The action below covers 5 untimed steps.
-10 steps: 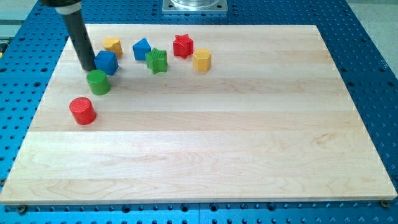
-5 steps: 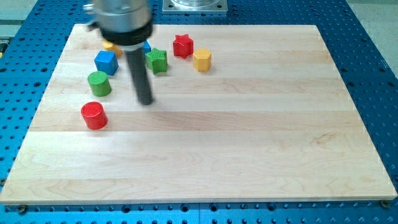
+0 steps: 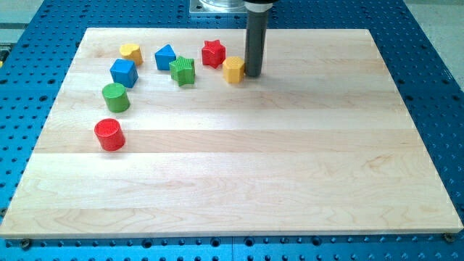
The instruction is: Place all the blocks in p shape
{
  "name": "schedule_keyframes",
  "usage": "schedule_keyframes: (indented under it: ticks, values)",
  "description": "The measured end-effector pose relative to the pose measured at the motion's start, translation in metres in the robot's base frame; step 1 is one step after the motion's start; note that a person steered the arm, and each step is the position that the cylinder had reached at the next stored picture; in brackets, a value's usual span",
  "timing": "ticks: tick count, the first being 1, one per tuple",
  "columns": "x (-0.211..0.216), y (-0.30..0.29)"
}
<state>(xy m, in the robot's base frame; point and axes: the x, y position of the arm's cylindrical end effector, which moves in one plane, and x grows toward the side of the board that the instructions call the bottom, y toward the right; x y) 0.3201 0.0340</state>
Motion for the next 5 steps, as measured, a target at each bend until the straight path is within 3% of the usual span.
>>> schedule_keyframes:
  ticks: [1,2,3,4,5]
  values:
    - [0.005,-0.016]
    - [0.006,0.005]
    - [-0.077,-0.006]
    - [-0.091,-0.056]
    - [-0.055,-0.083]
